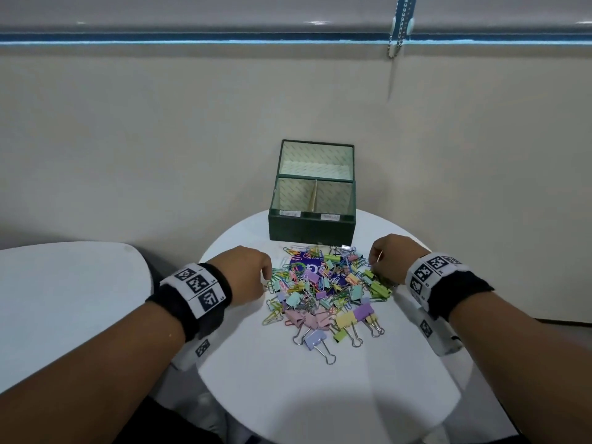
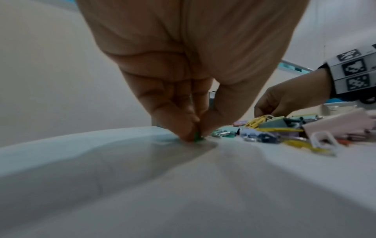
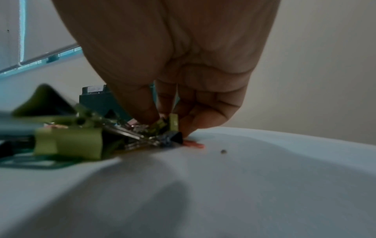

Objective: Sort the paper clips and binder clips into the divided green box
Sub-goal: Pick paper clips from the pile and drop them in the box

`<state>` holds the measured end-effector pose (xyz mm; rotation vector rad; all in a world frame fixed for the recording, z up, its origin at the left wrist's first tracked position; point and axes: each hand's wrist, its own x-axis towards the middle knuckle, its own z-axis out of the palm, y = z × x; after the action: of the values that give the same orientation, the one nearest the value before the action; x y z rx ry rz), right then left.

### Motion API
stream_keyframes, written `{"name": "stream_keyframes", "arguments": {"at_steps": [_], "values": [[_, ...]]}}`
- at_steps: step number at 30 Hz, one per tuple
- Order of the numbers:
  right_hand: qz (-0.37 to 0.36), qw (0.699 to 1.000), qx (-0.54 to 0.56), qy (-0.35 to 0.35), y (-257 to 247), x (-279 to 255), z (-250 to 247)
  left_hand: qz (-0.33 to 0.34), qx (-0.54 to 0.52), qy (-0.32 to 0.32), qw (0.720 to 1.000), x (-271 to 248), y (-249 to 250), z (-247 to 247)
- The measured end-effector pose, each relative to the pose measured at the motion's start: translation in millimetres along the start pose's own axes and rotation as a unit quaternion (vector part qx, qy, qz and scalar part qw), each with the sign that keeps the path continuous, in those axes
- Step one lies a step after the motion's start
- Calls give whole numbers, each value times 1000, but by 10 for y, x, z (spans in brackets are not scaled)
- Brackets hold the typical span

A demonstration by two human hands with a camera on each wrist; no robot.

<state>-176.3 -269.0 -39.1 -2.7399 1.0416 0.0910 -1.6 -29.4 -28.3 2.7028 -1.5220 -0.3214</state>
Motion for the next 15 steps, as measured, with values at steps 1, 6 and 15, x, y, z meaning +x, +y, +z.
{"name": "stream_keyframes", "arguments": {"at_steps": [1, 6, 15], "values": [[-9, 1000, 6, 2, 1, 0, 2, -4, -1, 4, 1000, 8, 9, -3], [-46, 995, 67, 60, 18, 31, -25, 3, -23, 71, 997, 30, 27, -33], [75, 889, 449, 42, 109, 115, -206, -28, -66, 65, 995, 99, -30, -1]]}}
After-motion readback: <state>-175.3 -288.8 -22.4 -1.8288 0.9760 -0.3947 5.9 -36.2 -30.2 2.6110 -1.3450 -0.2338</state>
